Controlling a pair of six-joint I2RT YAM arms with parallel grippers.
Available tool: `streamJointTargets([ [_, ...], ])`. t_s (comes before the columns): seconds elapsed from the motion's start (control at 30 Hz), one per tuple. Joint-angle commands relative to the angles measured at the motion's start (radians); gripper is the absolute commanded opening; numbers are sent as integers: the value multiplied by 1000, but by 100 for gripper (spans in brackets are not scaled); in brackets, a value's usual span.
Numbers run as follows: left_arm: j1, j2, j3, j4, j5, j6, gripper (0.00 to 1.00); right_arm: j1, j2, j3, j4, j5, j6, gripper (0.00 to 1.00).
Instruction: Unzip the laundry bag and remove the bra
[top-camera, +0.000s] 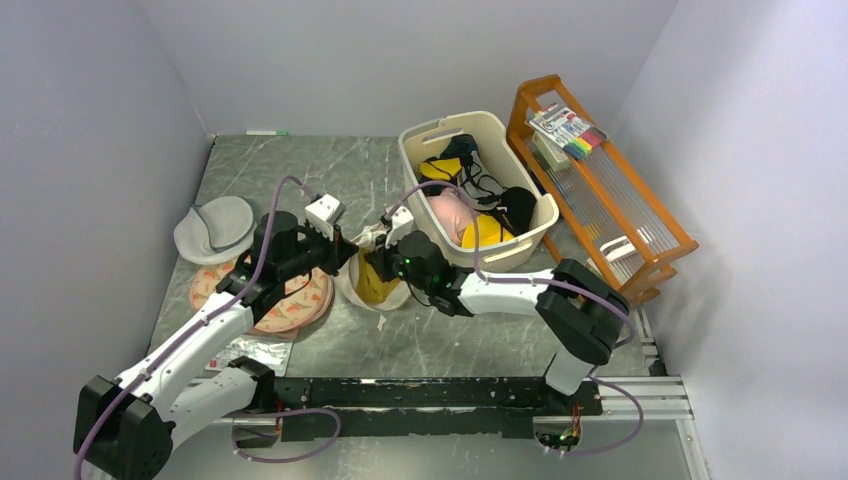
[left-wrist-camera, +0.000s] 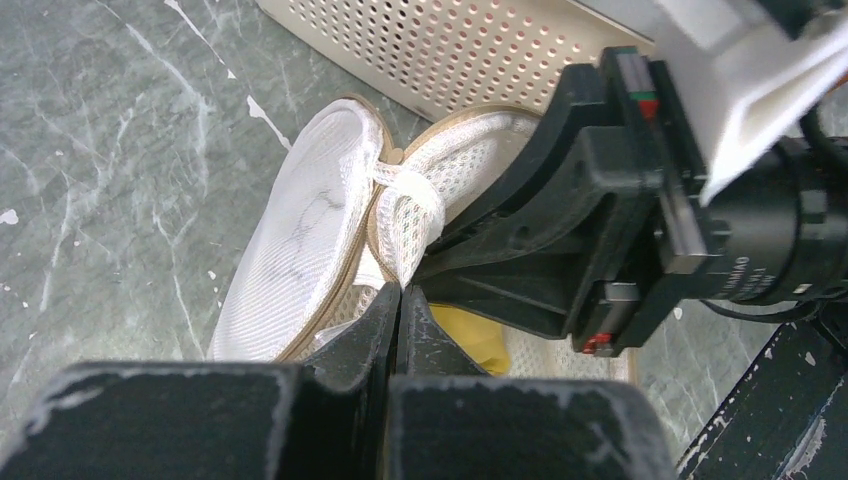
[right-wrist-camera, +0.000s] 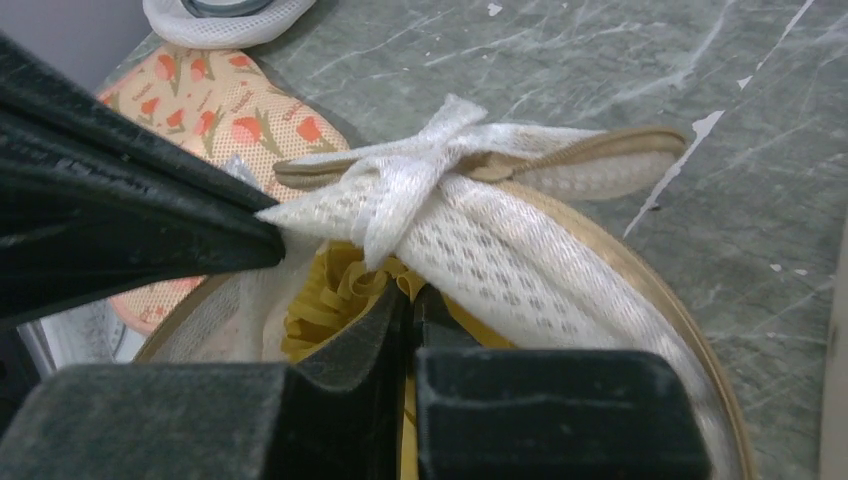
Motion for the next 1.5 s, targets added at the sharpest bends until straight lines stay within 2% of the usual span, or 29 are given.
streamJointTargets([
  [0.0,-2,-1,38,3,-19,12,7,3,-83,-39,1,29,-42,0],
  [0.5,-2,26,51,-27,-54,11,7,1,-292,-88,-17,76,-80,0],
  [0.83,-2,29,57,-35,-50,9,7,-2,-359,-33,-8,73,-107,0],
  [1.47,-3,33,59,-49,-54,9,7,-5,-483,21,144,84,-214,0],
])
